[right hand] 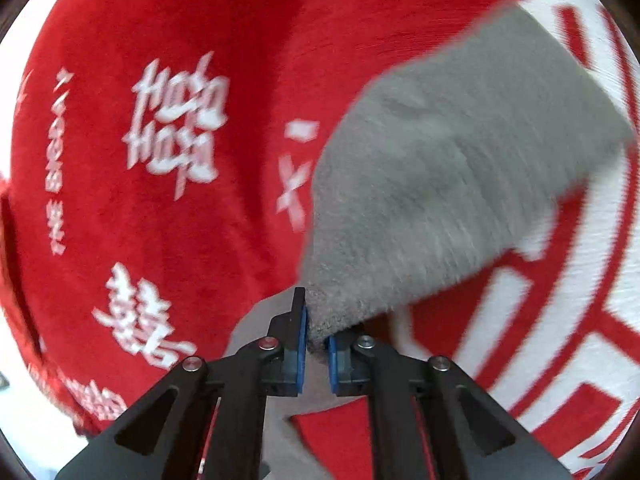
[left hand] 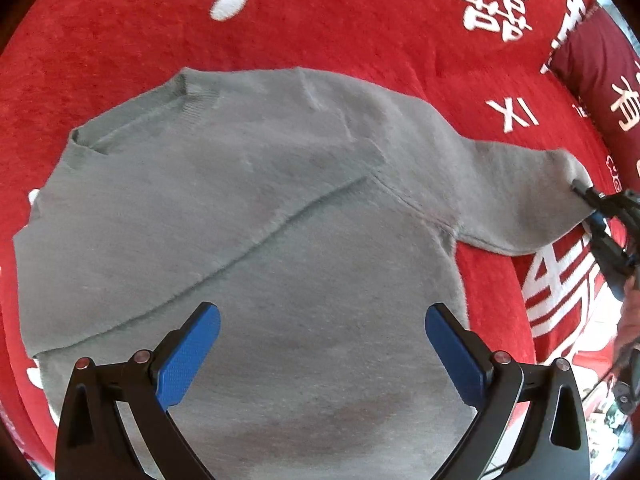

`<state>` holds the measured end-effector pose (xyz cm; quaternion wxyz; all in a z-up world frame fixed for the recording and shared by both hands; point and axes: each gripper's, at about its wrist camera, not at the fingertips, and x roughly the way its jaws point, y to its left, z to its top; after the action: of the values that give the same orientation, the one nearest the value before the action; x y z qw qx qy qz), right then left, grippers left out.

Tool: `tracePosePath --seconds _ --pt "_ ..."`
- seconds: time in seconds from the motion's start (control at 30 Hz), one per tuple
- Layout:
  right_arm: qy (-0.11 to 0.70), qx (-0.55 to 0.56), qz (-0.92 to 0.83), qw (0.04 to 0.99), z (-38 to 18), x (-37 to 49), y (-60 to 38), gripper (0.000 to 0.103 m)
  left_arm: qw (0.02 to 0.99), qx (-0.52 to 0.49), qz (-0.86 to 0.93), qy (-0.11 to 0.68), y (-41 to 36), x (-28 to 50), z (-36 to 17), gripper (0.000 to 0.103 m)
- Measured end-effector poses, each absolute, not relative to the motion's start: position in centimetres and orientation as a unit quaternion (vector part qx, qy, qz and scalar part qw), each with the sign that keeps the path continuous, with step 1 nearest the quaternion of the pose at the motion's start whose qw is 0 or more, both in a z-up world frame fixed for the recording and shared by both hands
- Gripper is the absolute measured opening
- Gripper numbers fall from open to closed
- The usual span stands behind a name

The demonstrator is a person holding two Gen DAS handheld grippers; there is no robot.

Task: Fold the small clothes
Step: 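Fold the held sleeve across the body toward the left gripper and release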

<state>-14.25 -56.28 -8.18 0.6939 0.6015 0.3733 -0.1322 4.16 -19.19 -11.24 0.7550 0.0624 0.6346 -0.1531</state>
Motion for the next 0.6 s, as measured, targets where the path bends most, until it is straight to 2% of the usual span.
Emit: tracePosePath --seconds 0.33,0.6 --pt "0.365 0.568 0.011 0.738 -2.3 -5.7 -49.2 0.009 0.772 0.027 -0.106 0.627 -12.8 5.0 -10.4 0.103" --pt "0.408 0.469 0.115 0.775 1.5 1.5 -38.5 0.009 0.774 -0.006 -0.060 0.630 -5.5 4.2 -10.4 0.103"
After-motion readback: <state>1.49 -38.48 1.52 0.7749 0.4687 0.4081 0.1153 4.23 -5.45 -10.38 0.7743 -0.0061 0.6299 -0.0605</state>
